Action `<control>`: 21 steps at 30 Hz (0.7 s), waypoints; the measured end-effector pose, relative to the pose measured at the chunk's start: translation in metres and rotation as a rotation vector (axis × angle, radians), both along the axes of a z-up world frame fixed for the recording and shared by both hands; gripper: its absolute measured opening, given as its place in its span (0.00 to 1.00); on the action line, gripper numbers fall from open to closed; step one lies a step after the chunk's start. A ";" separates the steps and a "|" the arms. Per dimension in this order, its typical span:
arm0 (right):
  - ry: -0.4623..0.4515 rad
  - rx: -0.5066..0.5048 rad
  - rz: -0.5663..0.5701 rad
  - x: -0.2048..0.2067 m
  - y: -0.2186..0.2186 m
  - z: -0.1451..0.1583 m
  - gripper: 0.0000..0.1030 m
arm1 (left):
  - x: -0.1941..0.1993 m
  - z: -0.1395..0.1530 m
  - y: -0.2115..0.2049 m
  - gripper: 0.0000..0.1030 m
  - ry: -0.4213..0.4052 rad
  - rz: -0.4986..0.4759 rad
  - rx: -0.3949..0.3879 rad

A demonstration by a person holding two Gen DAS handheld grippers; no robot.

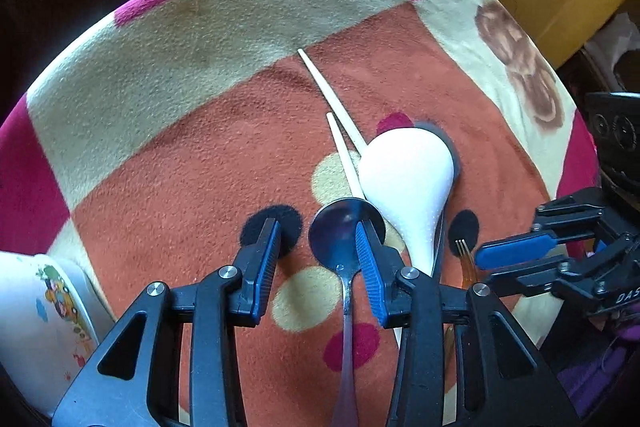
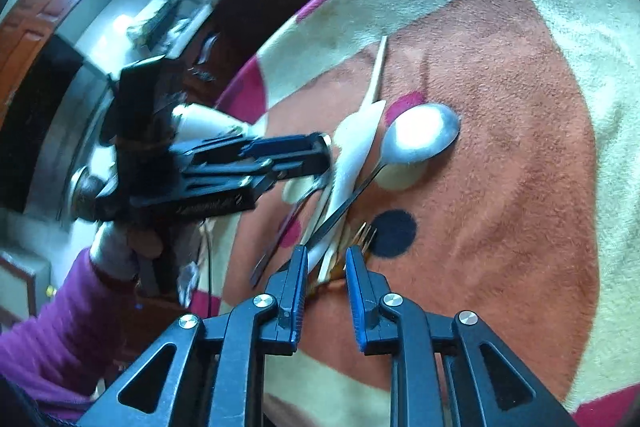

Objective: Organize utensils

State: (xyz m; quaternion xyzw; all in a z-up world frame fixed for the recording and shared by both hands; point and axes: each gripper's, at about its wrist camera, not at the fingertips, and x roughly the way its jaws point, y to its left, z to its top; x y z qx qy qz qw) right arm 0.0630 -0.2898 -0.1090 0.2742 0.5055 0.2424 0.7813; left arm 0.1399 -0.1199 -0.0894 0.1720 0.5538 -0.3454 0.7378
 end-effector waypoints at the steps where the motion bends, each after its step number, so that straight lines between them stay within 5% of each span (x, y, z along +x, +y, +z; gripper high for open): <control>1: 0.019 -0.021 -0.011 0.003 0.004 -0.001 0.18 | 0.001 0.000 0.000 0.37 0.001 -0.005 0.000; 7: 0.015 -0.174 -0.028 0.000 0.012 0.004 0.18 | 0.003 0.003 0.001 0.37 0.016 -0.024 -0.026; 16: 0.011 -0.074 0.014 -0.012 -0.001 -0.006 0.18 | 0.003 0.002 -0.004 0.37 0.070 -0.023 -0.056; 21: -0.045 -0.117 -0.004 -0.018 -0.002 -0.004 0.18 | -0.006 0.000 -0.003 0.37 0.092 0.028 -0.025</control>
